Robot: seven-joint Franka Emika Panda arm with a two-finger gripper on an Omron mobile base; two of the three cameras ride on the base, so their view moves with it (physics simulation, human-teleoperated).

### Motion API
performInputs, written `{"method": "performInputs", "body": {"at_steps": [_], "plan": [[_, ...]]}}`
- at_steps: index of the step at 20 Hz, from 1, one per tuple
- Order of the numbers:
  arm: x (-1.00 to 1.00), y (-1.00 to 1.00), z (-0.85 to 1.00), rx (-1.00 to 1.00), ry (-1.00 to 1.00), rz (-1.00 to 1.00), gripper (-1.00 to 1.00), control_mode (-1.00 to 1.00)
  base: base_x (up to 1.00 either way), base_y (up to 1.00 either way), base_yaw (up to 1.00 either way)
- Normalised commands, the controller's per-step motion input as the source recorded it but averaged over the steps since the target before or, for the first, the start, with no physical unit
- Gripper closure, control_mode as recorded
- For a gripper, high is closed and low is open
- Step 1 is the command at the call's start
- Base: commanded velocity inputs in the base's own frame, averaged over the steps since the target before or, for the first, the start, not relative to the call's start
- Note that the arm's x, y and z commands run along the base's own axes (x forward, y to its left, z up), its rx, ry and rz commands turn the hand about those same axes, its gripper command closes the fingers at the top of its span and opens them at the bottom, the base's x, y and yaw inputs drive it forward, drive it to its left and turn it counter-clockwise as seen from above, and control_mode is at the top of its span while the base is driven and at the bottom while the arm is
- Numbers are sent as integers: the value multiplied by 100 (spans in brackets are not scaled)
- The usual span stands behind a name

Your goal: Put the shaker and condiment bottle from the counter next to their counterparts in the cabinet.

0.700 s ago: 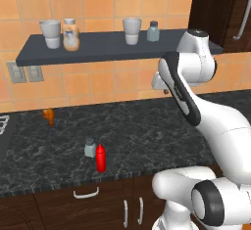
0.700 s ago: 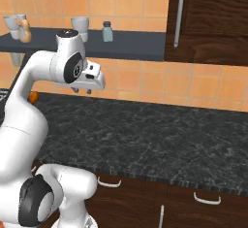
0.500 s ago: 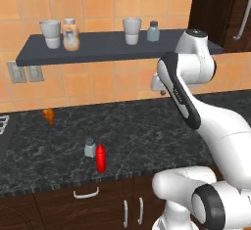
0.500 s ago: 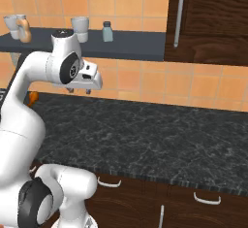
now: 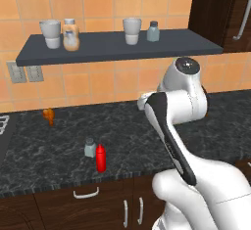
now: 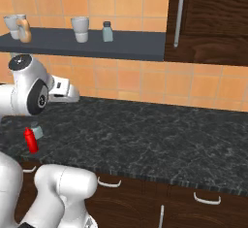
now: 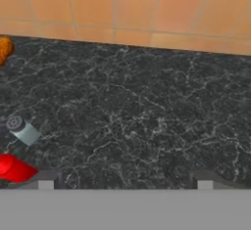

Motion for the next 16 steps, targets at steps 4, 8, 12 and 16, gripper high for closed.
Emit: {"method": "performInputs", "body": {"at_steps": [4, 8, 12, 16], "plan": [[-53, 72, -45, -8, -28, -17, -100, -100, 0, 0, 0], [-51, 89, -56, -9, -36, -35, -100, -100, 0, 0, 0], [-4, 100, -30, -6, -12, -31, -100, -100, 0, 0, 0], [-4, 58, -19, -4, -1, -9, -100, -100, 0, 0, 0]]}}
